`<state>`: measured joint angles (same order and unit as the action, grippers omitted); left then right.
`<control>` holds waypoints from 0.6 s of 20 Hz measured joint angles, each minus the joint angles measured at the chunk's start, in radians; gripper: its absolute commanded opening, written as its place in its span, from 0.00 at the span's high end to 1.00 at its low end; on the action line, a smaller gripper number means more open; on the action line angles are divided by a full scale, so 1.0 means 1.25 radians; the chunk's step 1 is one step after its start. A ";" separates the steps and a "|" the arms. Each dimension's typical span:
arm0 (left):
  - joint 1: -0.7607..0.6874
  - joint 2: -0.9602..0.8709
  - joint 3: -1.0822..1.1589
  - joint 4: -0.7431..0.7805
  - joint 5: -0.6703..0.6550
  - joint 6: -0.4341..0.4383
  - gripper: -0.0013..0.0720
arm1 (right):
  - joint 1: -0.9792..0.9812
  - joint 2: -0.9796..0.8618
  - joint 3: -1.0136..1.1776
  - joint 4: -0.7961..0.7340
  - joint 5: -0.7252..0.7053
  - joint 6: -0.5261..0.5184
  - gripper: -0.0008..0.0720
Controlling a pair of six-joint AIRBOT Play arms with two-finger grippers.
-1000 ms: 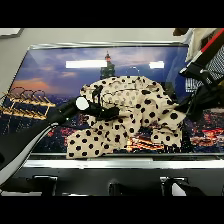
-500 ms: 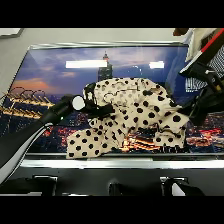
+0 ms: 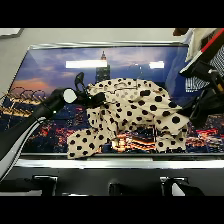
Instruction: Fold the clothes and pants, and hang the long-sleeved shirts on hangers.
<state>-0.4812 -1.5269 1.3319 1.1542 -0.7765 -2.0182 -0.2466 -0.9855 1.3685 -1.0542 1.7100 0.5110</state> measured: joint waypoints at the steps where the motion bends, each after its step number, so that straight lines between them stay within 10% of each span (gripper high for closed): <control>1: 0.006 0.000 0.004 0.000 0.008 0.004 0.96 | 0.000 0.001 0.000 0.005 0.001 0.000 0.97; 12: 0.054 0.001 0.019 0.017 0.035 0.048 0.96 | 0.000 0.033 0.000 0.020 0.015 0.013 0.97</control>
<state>-0.4141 -1.5261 1.3552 1.1751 -0.7326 -1.9587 -0.2462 -0.9443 1.3685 -1.0294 1.7287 0.5278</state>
